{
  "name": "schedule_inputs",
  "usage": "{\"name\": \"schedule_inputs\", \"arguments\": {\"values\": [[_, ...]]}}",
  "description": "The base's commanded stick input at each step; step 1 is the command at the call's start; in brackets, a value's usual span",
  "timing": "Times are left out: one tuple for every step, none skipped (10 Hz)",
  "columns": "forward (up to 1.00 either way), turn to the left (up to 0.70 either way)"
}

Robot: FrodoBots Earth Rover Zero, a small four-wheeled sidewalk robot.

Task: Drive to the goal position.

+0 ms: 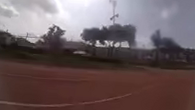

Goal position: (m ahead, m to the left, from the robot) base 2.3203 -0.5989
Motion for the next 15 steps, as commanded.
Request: {"name": "schedule_inputs", "arguments": {"values": [[0.7,-0.35],[0.7,-0.35],[0.7,-0.35],[0.7,-0.13],[0.7,0.0],[0.7,0.0],[0.7,0.0],[0.7,0.0],[0.7,0.0],[0.7,0.0],[0.7,0.0],[0.7,0.0],[0.7,0.0],[0.7,0.0],[0.7,0.0]]}}
